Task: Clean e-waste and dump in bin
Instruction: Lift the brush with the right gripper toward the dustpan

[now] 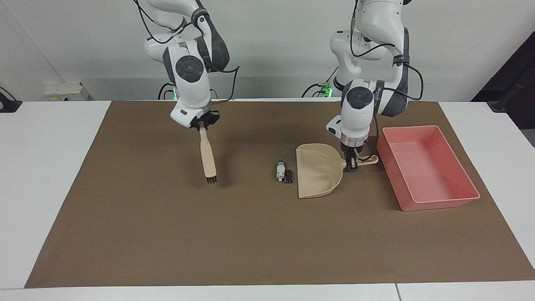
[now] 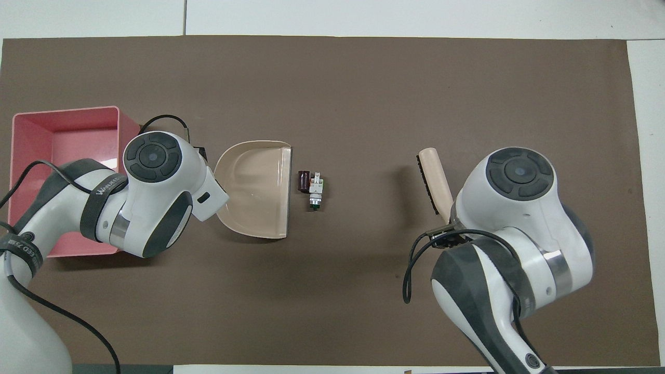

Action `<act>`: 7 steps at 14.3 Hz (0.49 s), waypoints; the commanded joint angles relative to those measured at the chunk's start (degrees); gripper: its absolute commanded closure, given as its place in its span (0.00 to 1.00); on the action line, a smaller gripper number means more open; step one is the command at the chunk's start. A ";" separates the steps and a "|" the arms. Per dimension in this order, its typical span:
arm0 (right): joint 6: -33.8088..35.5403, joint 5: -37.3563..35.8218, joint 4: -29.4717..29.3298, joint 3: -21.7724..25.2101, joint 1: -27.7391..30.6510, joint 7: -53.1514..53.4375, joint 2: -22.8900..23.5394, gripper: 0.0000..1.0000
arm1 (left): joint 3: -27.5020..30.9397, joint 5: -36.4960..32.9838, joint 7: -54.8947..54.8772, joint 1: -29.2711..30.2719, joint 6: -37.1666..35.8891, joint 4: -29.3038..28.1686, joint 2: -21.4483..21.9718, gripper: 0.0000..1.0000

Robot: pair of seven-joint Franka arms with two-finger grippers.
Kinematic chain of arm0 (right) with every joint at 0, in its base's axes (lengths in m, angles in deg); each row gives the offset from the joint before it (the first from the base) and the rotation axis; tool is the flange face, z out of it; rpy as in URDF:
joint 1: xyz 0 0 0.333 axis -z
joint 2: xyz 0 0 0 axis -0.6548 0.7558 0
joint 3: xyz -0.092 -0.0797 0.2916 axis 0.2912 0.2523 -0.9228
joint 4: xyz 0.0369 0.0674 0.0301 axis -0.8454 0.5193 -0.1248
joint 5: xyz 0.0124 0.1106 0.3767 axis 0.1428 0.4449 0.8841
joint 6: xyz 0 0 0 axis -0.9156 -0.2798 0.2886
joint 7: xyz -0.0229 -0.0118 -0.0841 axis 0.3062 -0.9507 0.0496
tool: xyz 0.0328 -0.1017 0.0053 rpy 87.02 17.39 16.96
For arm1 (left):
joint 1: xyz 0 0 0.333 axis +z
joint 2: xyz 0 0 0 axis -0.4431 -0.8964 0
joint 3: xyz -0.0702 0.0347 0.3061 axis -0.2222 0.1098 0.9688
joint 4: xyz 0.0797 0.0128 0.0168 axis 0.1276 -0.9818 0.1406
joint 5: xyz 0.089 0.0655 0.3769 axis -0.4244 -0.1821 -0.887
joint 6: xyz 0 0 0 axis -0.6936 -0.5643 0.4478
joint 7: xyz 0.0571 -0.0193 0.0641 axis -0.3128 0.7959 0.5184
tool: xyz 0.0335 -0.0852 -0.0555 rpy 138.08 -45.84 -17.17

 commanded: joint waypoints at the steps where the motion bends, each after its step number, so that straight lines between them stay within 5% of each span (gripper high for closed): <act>1: -3.81 1.29 0.87 0.31 -0.47 0.20 1.37 1.00 | 0.62 -1.46 -0.81 -0.25 -1.03 -0.10 0.06 1.00; 7: -6.37 7.89 -2.28 0.31 -5.39 8.54 7.78 1.00 | 0.62 -1.46 -0.81 -0.25 -1.20 -0.10 0.06 1.00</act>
